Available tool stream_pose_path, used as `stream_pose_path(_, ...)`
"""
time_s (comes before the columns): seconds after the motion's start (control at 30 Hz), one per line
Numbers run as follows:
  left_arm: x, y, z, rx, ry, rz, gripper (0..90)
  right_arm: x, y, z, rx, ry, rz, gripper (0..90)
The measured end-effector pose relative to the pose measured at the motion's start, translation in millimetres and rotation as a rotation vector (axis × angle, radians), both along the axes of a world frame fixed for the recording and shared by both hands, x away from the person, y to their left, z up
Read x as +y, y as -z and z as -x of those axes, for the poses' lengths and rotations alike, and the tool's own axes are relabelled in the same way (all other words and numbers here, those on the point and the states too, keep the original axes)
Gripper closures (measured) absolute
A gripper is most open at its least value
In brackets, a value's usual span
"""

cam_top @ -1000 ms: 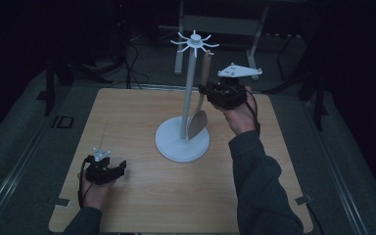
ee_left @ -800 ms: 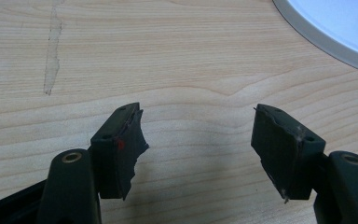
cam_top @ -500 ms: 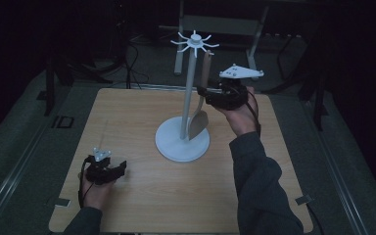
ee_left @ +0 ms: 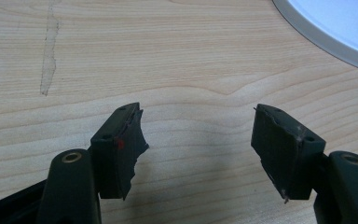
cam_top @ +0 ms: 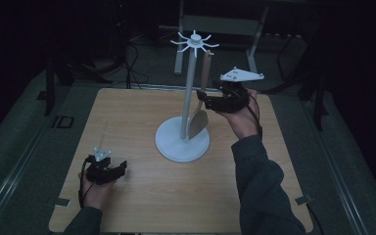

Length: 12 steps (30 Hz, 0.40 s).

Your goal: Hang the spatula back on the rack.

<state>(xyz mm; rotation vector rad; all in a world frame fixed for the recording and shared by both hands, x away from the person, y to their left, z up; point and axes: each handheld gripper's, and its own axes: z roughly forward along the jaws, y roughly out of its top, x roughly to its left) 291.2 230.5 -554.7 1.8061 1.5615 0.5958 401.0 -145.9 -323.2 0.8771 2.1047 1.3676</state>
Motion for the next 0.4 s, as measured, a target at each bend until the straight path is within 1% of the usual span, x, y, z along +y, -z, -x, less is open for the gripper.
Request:
stream_pose_path(0.23, -0.4, 0.1, -0.3, 0.001, -0.001, 0.002, 34.0, -3.5, 5.2, 4.8, 0.008, 0.009, 0.008, 27.5)
stream_pose_path(0.27, -0.4, 0.0, -0.3, 0.001, -0.001, 0.003, 34.0, -9.7, 11.1, 9.1, 0.019, 0.018, 0.008, 26.7)
stream_pose_path(0.33, -0.3, 0.0, -0.3, 0.001, -0.002, 0.003, 34.0, -12.5, 13.9, 11.1, 0.023, 0.024, 0.007, 26.7)
stream_pose_path(0.37, 0.0, 0.1, -0.5, 0.002, -0.002, 0.002, 33.5, -19.8, 21.1, 15.1, 0.034, 0.030, 0.010, 26.2)
stream_pose_path(0.4, 0.0, 0.1, -0.5, 0.002, -0.002, 0.002, 33.4, -19.8, 21.1, 15.1, 0.034, 0.030, 0.010, 26.2)
